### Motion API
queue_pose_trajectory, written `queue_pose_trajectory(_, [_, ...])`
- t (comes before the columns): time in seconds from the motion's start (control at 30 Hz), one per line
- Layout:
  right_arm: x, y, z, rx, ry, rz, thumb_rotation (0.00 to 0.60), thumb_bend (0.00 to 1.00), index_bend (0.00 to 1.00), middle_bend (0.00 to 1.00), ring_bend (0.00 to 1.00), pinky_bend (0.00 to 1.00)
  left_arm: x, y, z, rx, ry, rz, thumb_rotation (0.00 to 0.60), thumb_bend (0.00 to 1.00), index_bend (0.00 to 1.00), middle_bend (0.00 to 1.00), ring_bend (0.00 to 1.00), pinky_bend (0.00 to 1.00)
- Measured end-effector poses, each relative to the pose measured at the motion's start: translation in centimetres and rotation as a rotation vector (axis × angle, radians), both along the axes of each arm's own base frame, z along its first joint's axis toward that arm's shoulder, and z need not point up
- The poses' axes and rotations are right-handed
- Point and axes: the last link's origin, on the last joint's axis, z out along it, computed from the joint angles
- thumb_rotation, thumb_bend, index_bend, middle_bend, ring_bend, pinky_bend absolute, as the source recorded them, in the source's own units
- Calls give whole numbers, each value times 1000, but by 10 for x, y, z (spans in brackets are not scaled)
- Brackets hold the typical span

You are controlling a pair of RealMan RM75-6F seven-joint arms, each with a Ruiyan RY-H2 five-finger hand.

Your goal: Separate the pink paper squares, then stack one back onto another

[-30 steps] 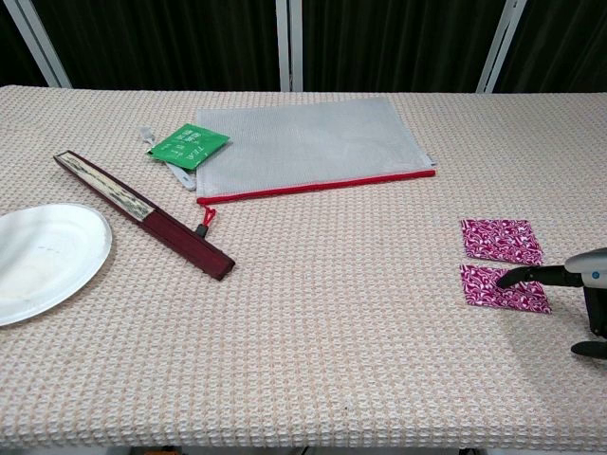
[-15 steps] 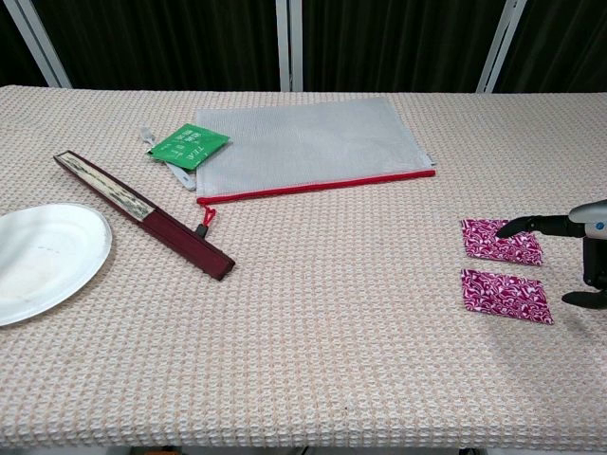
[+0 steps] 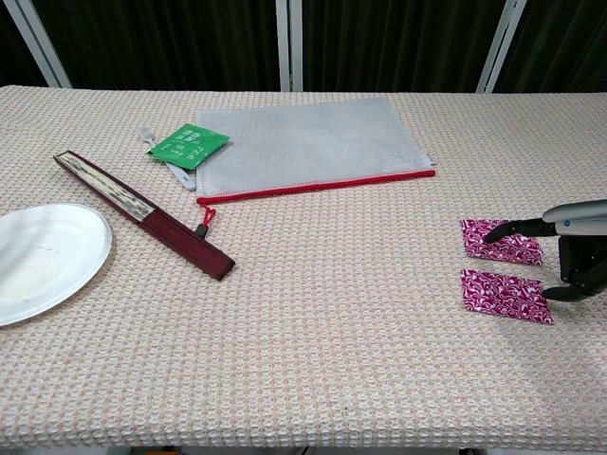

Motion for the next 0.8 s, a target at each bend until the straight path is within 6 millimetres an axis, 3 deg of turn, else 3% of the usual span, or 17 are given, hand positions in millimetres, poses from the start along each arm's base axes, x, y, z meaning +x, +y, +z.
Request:
queue_pose_trajectory(0.3, [-10, -2, 2, 7, 23, -36, 600, 1000, 20, 1000, 970, 910, 1, 2, -2, -6, -7, -5, 162, 68, 92, 114, 59, 232])
queue_pose_trajectory(0.8, [-47, 8, 32, -26, 99, -138, 600, 1000, 20, 1000, 970, 910, 3, 4, -4, -20, -6, -12, 165, 68, 93, 114, 59, 231])
